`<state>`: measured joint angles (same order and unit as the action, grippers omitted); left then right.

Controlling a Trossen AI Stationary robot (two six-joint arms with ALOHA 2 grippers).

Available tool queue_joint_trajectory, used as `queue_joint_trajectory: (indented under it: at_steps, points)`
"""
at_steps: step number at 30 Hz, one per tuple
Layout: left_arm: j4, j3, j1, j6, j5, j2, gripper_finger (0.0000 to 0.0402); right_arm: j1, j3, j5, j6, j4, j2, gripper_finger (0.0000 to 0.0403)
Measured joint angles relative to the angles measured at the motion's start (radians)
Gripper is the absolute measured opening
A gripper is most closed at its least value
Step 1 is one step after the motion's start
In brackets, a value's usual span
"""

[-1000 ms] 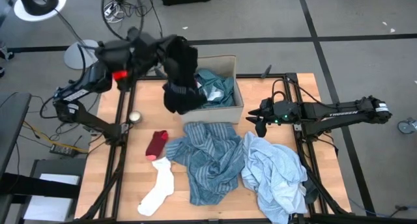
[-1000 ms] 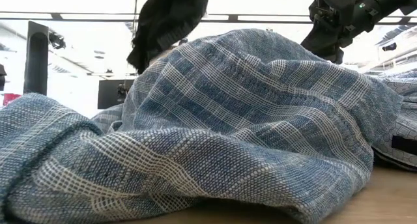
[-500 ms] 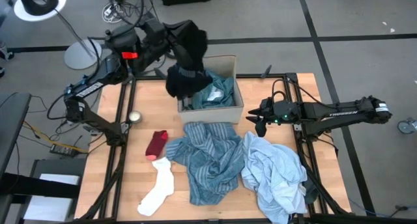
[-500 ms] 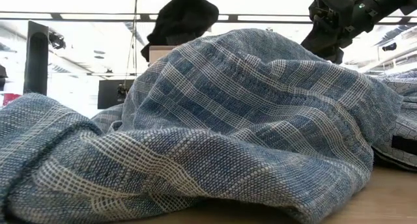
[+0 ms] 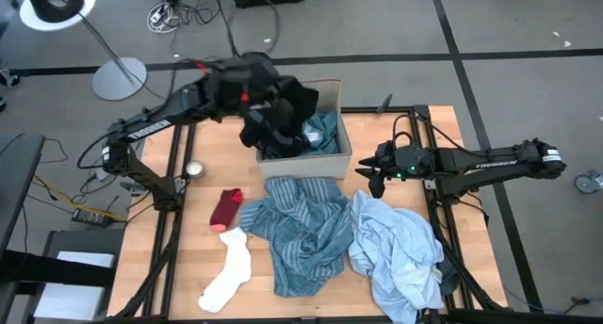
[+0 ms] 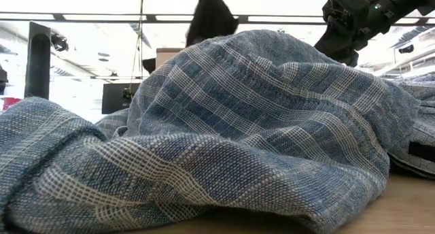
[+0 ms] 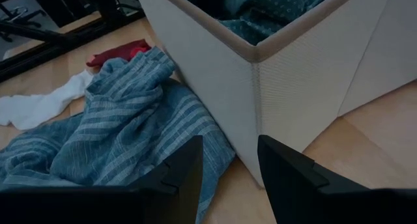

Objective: Sort clothes
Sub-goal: Put the black boxer into the laundry bin

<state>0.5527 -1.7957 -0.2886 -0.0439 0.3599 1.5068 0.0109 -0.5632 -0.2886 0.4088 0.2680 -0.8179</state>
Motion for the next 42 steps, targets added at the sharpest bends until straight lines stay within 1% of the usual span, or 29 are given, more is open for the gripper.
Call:
queue_joint_trajectory:
  at_steps: [6, 11, 15, 19, 23, 25, 27, 31, 33, 42]
  points:
    - [-0.016, 0.156, 0.000, 0.057, -0.005, 0.033, 0.0000, 0.000, 0.000, 0.000, 0.000, -0.001, 0.000, 0.0148]
    - [-0.069, 0.286, 0.000, 0.105, -0.008, 0.075, 0.0000, 0.000, 0.000, 0.000, 0.005, -0.003, 0.000, 0.0148]
    - [-0.091, 0.360, -0.008, 0.137, -0.029, 0.129, 0.0016, 0.000, 0.000, 0.000, 0.005, 0.002, 0.000, 0.0148]
    - [-0.086, 0.377, -0.033, 0.217, -0.121, 0.203, 0.0054, 0.000, 0.000, 0.000, 0.006, -0.001, 0.000, 0.0148]
    - [-0.098, 0.364, -0.071, 0.324, -0.265, 0.276, 0.0099, 0.000, 0.000, 0.000, 0.006, 0.000, 0.000, 0.0148]
    - [-0.098, 0.354, -0.088, 0.366, -0.328, 0.304, 0.0116, 0.000, 0.000, 0.000, 0.006, -0.003, 0.000, 0.0148]
    - [-0.098, 0.346, -0.103, 0.396, -0.370, 0.318, 0.0126, 0.000, 0.000, 0.000, 0.007, 0.002, 0.000, 0.0148]
    - [-0.116, 0.345, -0.125, 0.412, -0.381, 0.317, 0.0132, 0.000, 0.000, 0.000, 0.007, 0.001, 0.000, 0.0148]
    - [-0.112, 0.348, -0.132, 0.412, -0.384, 0.297, 0.0132, 0.000, 0.000, 0.000, 0.006, 0.002, 0.000, 0.0148]
    - [-0.119, 0.346, -0.151, 0.410, -0.388, 0.122, 0.0133, 0.000, 0.000, 0.001, 0.007, 0.009, 0.000, 0.0148]
